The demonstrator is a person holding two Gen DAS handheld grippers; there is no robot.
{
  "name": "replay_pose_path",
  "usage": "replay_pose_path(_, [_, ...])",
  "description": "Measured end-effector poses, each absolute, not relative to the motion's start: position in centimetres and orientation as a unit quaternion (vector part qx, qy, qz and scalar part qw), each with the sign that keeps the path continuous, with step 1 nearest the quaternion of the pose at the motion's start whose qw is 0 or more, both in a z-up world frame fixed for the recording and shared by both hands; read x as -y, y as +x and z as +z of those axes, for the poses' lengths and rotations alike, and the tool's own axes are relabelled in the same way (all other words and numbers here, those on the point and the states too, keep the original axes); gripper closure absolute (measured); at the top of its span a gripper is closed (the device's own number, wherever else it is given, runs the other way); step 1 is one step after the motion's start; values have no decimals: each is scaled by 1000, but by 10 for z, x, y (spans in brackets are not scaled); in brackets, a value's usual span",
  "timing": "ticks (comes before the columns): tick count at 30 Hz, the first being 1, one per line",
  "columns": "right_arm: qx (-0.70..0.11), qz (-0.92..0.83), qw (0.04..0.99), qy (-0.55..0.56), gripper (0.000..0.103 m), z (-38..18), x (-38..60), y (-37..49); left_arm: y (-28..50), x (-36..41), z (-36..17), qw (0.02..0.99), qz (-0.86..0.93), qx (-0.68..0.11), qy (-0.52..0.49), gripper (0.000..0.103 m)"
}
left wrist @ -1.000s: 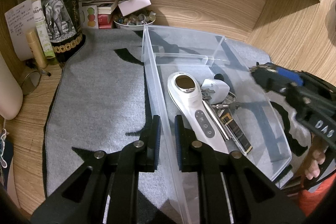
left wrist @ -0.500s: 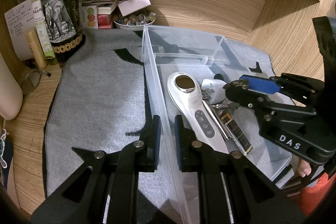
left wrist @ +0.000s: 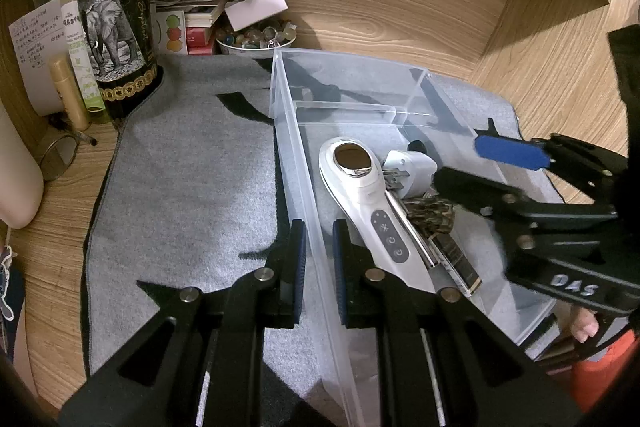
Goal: Organize rigid objects
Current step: 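Carry the black cap into the clear box and release it, then grasp the black USB adapter on the mat with the right tool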
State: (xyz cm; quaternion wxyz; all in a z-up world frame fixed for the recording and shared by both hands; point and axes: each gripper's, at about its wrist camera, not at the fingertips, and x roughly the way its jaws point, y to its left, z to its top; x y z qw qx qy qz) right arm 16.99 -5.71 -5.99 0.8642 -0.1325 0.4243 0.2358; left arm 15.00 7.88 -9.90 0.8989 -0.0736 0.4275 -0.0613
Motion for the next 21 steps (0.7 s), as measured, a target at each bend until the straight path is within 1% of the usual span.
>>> replay_pose_path(3, [-406,222,878,-121,36,-50,67,163,150,-79,-99,899,-61,-427,-74,90])
replay_pose_path(9, [-377,187,902,-93,34,-29,102,144,150,-79,-99,899,-61,-427,-74,90])
replay_pose_path(11, [-371,169,909,-89,31,-25,119,136,150,-79,-99,899,-61,-427,-75,90])
replay_pose_path(13, [-367,145,915,-87,25,-23,138,127,150,-79,-99,899,-61,-427,-75,90])
replay_pose_path(17, [-372,96,919,-83,24,-27,168,110,150,-78,-99,899,-61,-427,-74,90])
replay_pose_path(21, [-404,72,910,-68,24,-46,188,97,150,-78,-99,899,-63,-428,-75,90])
